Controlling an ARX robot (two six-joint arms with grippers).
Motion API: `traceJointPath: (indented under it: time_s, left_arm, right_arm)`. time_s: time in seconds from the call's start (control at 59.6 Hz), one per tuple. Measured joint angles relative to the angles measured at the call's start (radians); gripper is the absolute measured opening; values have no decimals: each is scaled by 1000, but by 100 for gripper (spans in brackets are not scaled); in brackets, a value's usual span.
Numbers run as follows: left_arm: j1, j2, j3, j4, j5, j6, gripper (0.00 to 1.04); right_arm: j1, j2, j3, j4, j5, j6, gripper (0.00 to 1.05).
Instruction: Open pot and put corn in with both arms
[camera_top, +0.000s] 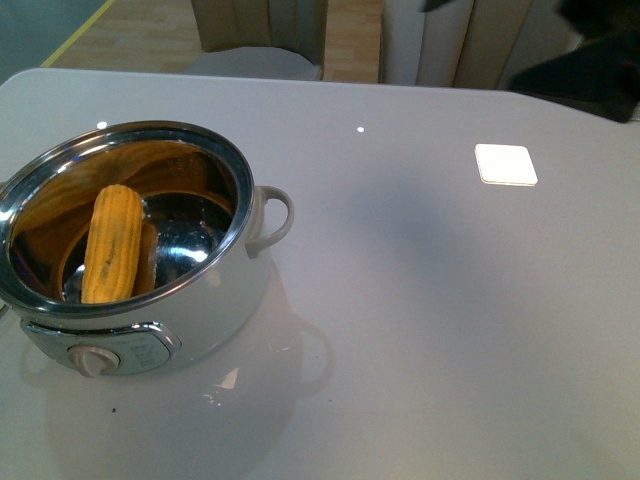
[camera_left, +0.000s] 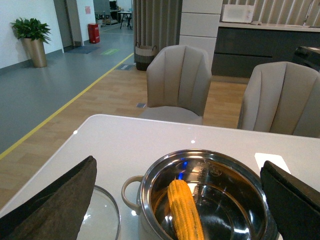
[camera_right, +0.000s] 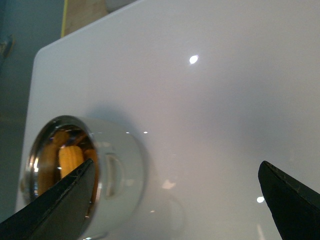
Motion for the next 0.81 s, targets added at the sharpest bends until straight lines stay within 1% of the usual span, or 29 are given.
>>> traceJointPath:
  time_s: [0.185,0.403,0.47,0.554,0.571,0.604,0.621,0.638,0.654,0.722,0.738,0.772,0.806]
  left_arm:
    - [0,0,0,0,0,0,98]
    - [0,0,0,0,0,0,98]
    - [0,0,0,0,0,0,98]
    - [0,0,0,0,0,0,98]
    - [0,0,0,0,0,0,98]
    - [0,0,0,0,0,0,98]
    - [0,0,0,0,0,0,98]
    - [0,0,0,0,1,0,98]
    - [0,0,0,0,0,0,98]
    - [0,0,0,0,0,0,98]
    - [0,0,0,0,0,0,98]
    - [0,0,0,0,0,0,98]
    - [0,0,0,0,0,0,98]
  right_arm:
    - [-167,-262,-157,-71,-17,-159,96]
    - [-371,-548,-293,-178,-97,-309,96]
    - [-426,-603,-317,-206,-116,-349,96]
    - [-459,-630,-328,-214,-117,-371,96]
    - [-462,-634,-333,-204,-115,-377,96]
    - [-461,-649,-373,-100,-96,-404,91]
    - [-456,-663,-411,-6,-85,-416,88]
    - [-454,-668,-431,40,-83,-428,86]
    - [-447,-681,-470,130,-79,-440,83]
    - [-426,-716,-566,342,-56,-463,73]
    - [-423,-722,-578,369,-52,-468,71]
    - [-409,-744,-615,446,-35,-477,64]
    - [-399,-762,-633,473,-25,-481,58]
